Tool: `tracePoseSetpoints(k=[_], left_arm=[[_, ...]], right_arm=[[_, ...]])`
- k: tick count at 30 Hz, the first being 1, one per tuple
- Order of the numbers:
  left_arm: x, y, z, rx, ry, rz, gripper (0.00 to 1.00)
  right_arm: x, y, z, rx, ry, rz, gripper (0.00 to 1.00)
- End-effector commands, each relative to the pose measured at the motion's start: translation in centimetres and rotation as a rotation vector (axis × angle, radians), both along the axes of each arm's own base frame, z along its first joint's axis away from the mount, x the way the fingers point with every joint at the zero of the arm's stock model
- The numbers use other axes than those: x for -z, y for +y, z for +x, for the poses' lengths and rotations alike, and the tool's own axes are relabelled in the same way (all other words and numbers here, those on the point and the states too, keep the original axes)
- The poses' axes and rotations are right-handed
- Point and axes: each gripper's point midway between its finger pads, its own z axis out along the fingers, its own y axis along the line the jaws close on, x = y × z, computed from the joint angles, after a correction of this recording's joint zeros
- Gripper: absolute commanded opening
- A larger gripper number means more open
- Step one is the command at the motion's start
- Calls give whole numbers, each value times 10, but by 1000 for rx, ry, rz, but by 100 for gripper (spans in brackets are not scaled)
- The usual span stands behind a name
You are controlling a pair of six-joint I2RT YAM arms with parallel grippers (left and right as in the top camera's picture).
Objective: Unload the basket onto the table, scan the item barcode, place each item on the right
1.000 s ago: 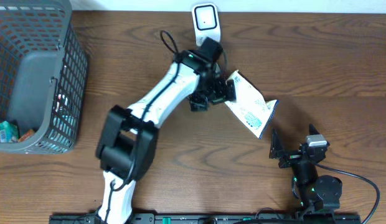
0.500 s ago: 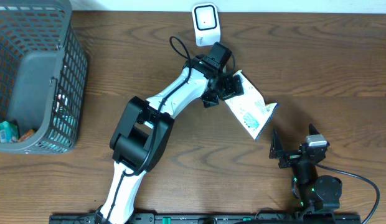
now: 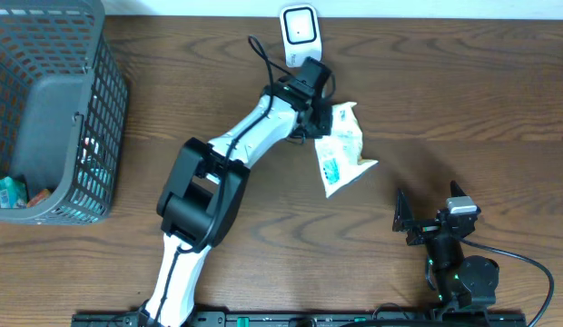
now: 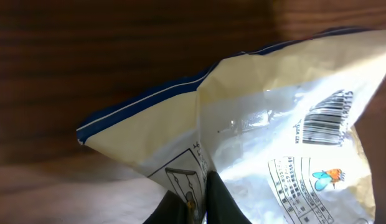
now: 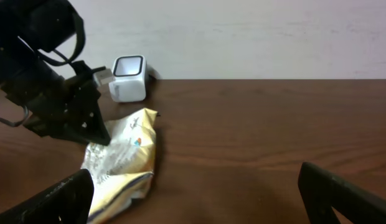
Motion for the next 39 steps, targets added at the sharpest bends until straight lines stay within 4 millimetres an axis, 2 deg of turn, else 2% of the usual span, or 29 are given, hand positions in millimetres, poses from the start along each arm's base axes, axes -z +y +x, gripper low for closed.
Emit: tracePoseSetpoints(k=[1, 6, 9, 12, 17, 23, 27, 28, 29, 33, 35, 39], left_arm=[[-29, 42, 28, 46, -135, 69, 7], [-75, 64, 45, 71, -255, 63, 8], [-88, 64, 49, 66, -288, 48, 7], [-89, 54, 41, 110, -277, 16, 7], [-92, 19, 18, 206, -229, -99, 7], [-86, 3, 2, 241, -202, -85, 8], [-81, 22, 17, 156, -245, 30, 12], [-84, 28, 21, 118, -250, 44, 22], [-88, 32, 23, 106, -256, 39, 27], [-109, 47, 31, 73, -291, 27, 40], [-115, 50, 30, 68, -295, 18, 40], [-110, 37, 14, 95, -224, -39, 28]], right_arm=[[1, 1, 0, -4, 5, 13, 99], [1, 1, 0, -4, 5, 13, 99], [1, 1, 0, -4, 5, 13, 99], [1, 1, 0, -4, 5, 13, 99], [1, 1, 0, -4, 5, 13, 99], [1, 1, 0, -4, 5, 13, 99], [1, 1, 0, -4, 5, 13, 99], [1, 1, 0, -4, 5, 13, 99], [1, 1, 0, -4, 5, 13, 99], [1, 1, 0, -4, 5, 13, 99], [1, 1, 0, -4, 5, 13, 99], [1, 1, 0, -4, 5, 13, 99]])
